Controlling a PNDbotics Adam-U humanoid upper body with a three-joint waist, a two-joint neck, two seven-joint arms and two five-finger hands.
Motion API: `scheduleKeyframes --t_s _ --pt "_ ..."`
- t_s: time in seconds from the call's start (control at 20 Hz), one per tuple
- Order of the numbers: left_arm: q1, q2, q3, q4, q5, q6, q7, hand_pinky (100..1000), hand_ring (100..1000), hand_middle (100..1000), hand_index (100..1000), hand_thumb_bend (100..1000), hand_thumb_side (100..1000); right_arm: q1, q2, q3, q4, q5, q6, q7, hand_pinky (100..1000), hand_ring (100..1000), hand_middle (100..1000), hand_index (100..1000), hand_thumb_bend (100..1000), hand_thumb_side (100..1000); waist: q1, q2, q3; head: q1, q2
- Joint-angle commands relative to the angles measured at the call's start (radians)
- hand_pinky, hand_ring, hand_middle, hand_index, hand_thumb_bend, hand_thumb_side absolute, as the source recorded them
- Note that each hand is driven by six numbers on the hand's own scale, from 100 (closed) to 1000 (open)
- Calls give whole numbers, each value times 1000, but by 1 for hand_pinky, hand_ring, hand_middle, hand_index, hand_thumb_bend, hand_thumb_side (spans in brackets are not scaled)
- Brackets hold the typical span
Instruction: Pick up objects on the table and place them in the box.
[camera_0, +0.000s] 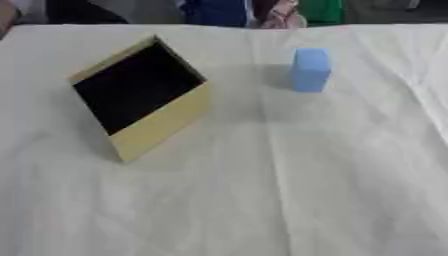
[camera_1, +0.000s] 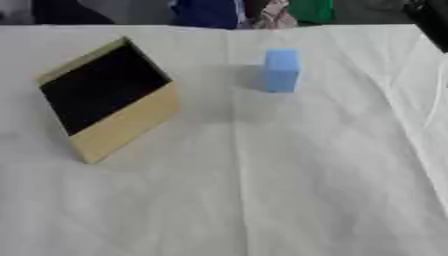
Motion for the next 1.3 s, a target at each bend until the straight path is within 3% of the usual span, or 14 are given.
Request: scheduleKeyframes --t_s 0.05,0.45,0.65,1.3 --pt "-5 22 8 -16 5 -1 2 655 579 585 871 100 921 -44 -26 8 -2 25 5 17 803 830 673 907 100 914 2 -23 1 5 -2" --pt "-2 20 -8 -16 15 5 -14 656 579 586 871 100 920 -220 -85 150 75 139 64 124 849 874 785 921 100 959 2 -47 26 -12 23" --pt "0 19 -17 -16 22 9 -24 656 580 586 871 100 919 -309 -75 223 151 193 91 178 866 892 822 926 100 982 2 -64 37 -17 39" --pt "-1 20 -25 -16 33 11 -35 656 580 586 870 100 919 -582 163 332 422 361 244 347 899 923 872 925 100 1000 7 -77 35 -33 45"
